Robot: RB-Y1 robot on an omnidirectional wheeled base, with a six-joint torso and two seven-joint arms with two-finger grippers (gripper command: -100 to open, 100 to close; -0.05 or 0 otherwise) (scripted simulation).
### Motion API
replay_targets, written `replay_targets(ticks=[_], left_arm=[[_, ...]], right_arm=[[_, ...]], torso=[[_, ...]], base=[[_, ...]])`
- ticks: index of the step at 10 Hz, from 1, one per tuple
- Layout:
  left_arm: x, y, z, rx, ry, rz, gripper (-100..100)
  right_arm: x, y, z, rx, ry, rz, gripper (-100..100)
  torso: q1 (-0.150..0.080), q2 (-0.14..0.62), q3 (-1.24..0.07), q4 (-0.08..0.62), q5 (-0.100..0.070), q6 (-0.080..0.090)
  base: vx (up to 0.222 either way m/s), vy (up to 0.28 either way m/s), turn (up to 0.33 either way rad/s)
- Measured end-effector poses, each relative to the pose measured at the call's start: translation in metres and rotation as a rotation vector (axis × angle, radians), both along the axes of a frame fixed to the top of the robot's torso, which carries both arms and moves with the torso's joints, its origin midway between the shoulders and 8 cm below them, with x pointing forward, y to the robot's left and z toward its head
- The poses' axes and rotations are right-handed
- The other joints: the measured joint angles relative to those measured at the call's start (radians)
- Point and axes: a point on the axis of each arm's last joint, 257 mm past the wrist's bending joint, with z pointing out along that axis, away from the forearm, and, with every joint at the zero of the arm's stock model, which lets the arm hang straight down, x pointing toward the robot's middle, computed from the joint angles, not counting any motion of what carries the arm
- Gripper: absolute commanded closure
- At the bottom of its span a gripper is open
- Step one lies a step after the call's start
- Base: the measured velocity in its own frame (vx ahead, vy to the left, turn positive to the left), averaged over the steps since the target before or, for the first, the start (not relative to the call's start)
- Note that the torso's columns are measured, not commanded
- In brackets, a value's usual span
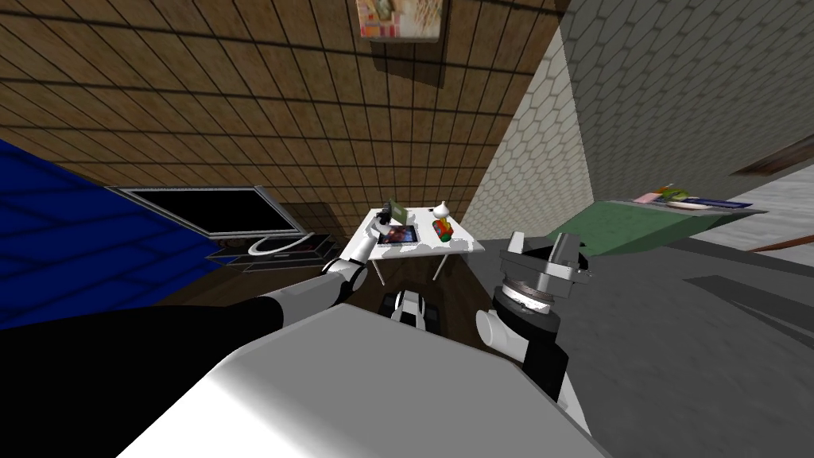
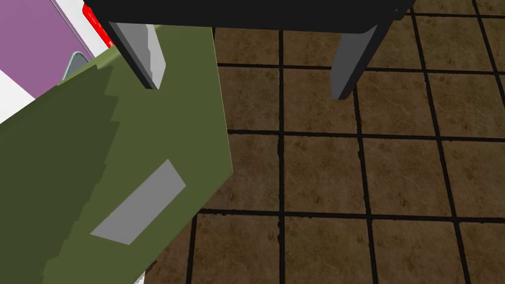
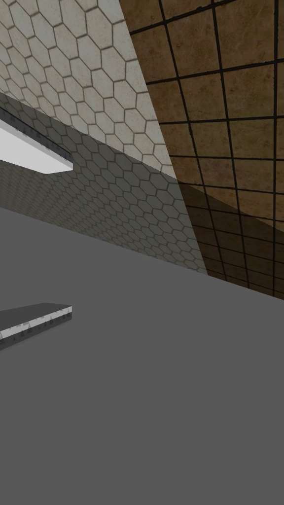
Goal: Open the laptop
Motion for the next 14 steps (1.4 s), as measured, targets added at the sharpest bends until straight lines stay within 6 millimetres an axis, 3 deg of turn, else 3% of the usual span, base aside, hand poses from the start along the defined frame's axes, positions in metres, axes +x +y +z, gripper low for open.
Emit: replay_targets(ticks=[2, 3, 4, 11, 12, 14], left_arm=[[0.001, -0.001, 0.003, 0.001, -0.001, 0.0, -100], [0.001, -0.001, 0.003, 0.001, -0.001, 0.001, 100], [0.001, -0.001, 0.003, 0.001, -0.001, 0.001, -100], [0.012, -0.008, 0.052, -0.001, -0.002, 0.033, -100], [0.012, -0.008, 0.053, -0.001, -0.001, 0.035, 0], [0.012, -0.008, 0.052, -0.001, -0.001, 0.035, 0]], right_arm=[[0.0, 0.0, 0.0, 0.0, 0.0, 0.0, 0], [0.0, 0.0, 0.0, 0.0, 0.0, 0.0, 0], [0.0, 0.0, 0.0, 0.0, 0.0, 0.0, 0], [0.0, 0.0, 0.0, 0.0, 0.0, 0.0, 0], [0.0, 0.0, 0.0, 0.0, 0.0, 0.0, 0], [0.0, 0.0, 0.0, 0.0, 0.0, 0.0, 0]], torso=[[-0.008, -0.008, -0.005, 0.0, -0.003, 0.005], [-0.008, -0.005, -0.003, 0.0, -0.003, 0.005], [-0.007, 0.0, 0.0, 0.002, -0.003, 0.005], [-0.004, -0.002, -0.001, 0.001, -0.002, 0.005], [-0.006, -0.003, -0.002, 0.001, -0.002, 0.005], [-0.006, -0.002, -0.002, 0.001, -0.003, 0.005]], base=[[0.067, 0.036, -0.033], [0.007, 0.005, 0.004], [-0.008, 0.023, -0.052], [-0.032, 0.047, -0.044], [-0.004, 0.006, 0.003], [0.0, 0.0, 0.0]])
